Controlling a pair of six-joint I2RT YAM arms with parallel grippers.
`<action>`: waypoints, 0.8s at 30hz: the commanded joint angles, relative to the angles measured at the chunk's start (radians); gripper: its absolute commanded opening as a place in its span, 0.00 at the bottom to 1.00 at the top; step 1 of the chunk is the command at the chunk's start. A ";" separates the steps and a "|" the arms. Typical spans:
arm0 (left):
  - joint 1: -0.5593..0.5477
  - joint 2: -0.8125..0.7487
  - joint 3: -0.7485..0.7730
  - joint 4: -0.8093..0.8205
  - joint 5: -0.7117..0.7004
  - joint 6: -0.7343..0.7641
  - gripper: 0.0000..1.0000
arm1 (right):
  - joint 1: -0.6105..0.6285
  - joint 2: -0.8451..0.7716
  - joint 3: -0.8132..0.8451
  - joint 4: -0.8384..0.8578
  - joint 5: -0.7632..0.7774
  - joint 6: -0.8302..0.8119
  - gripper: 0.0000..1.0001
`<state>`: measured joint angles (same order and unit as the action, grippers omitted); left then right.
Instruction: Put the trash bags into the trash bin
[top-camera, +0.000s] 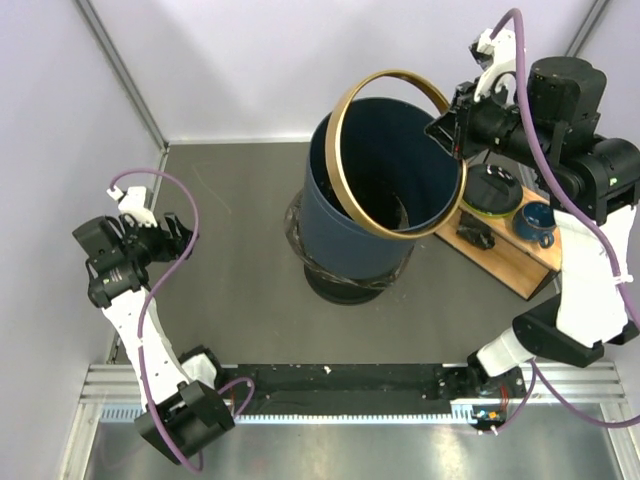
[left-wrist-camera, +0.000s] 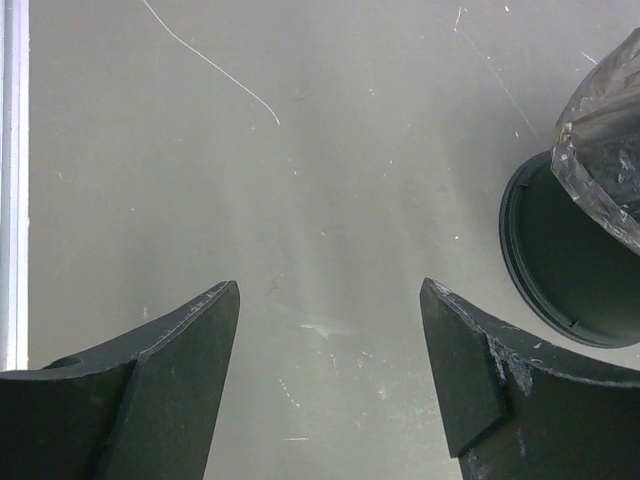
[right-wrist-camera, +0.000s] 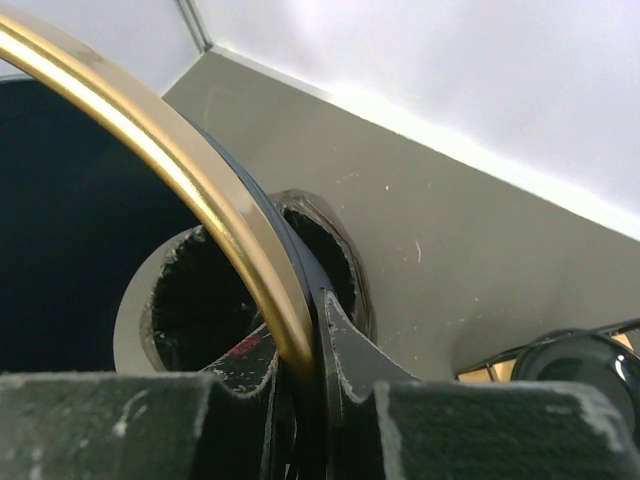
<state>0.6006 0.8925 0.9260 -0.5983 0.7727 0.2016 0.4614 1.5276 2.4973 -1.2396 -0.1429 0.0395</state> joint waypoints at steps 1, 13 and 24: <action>-0.002 0.003 -0.006 0.029 -0.003 0.030 0.79 | -0.010 0.017 0.052 0.153 -0.037 0.074 0.00; -0.002 0.037 -0.004 0.032 -0.012 0.042 0.79 | -0.009 0.085 0.041 0.210 0.013 0.026 0.00; -0.002 0.056 0.014 -0.001 0.017 0.065 0.79 | -0.009 0.129 -0.005 0.216 -0.020 0.028 0.03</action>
<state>0.6006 0.9516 0.9253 -0.5995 0.7620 0.2375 0.4610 1.6501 2.4985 -1.1481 -0.1440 0.0372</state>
